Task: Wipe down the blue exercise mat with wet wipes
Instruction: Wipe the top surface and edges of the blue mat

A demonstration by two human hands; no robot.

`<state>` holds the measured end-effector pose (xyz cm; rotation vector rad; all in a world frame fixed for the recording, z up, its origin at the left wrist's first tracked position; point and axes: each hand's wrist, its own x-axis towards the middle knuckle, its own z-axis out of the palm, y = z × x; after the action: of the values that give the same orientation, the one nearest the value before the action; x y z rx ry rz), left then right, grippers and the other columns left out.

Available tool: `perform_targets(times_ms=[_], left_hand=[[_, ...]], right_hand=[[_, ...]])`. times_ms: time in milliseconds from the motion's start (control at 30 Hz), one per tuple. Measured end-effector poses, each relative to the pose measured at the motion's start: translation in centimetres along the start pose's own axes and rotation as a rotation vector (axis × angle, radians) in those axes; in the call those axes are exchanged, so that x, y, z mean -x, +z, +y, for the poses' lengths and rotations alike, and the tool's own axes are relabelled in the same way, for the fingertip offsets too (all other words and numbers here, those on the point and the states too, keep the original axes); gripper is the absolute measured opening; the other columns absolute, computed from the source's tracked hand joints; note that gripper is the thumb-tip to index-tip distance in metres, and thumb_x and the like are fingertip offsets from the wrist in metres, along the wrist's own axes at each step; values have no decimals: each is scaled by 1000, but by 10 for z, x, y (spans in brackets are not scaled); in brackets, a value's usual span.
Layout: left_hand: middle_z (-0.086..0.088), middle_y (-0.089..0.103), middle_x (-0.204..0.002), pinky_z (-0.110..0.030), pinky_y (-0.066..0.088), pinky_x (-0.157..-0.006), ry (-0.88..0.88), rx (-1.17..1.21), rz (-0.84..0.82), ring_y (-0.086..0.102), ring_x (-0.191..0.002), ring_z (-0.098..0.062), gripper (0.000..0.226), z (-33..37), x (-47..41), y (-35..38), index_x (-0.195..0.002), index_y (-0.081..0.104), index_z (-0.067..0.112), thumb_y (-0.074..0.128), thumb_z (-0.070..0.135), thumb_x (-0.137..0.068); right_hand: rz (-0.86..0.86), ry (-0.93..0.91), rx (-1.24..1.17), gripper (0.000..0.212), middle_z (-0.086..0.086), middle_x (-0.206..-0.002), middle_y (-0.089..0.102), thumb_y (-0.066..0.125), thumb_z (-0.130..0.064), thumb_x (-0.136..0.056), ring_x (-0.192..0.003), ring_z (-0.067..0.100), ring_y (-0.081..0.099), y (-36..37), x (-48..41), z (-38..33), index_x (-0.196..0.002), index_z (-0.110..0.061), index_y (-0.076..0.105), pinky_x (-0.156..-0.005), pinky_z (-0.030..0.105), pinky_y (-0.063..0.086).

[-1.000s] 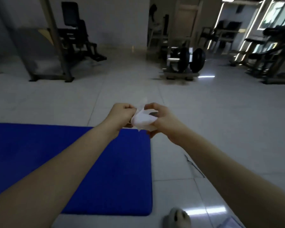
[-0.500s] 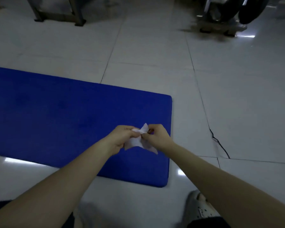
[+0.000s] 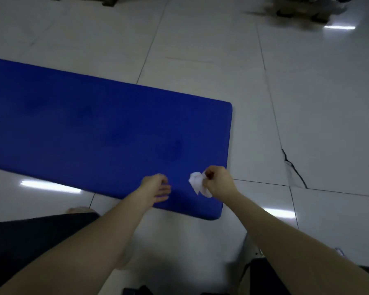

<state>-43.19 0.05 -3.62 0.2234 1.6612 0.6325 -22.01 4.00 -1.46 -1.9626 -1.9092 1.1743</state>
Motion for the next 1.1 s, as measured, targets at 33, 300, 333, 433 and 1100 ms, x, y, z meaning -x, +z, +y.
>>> perform_targets(times_ms=[33,300,333,433,1100], left_hand=[[-17,67,-94,-40,56,-69,-67,26,87,65,-80,-29,20,-20,-18,-6,-108,61,3,61,16,-94],[-16,65,-106,-38,56,-59,-206,315,321,67,-89,-30,65,-88,-89,-34,-130,57,1,86,29,-80],[-14,67,-113,-36,56,-60,-168,364,316,68,-92,-29,61,-84,-93,-33,-131,58,5,86,27,-81],[-10,65,-126,-34,54,-60,-150,417,293,66,-98,-26,50,-74,-91,-26,-131,58,12,79,26,-88],[-6,66,-73,-28,48,-57,-40,-822,97,63,-61,-23,40,-84,-72,63,-87,61,9,71,49,-88]], right_hand=[[6,83,-45,16,1,-78,64,61,-10,-92,-76,20,63,6,-7,16,-80,-20,58,-67,31,53],[32,576,-346,17,12,-86,68,72,-25,-91,-76,23,66,36,-34,101,-85,-11,63,-67,35,59],[39,611,-407,17,12,-87,66,73,-21,-91,-75,22,64,35,-36,104,-84,-11,61,-62,32,57],[36,666,-472,18,8,-89,61,74,-18,-91,-78,20,61,34,-36,106,-85,-13,57,-52,23,51],[270,646,286,27,10,-110,59,51,-32,-98,-95,27,59,-15,0,181,-98,-13,69,-86,39,51]])
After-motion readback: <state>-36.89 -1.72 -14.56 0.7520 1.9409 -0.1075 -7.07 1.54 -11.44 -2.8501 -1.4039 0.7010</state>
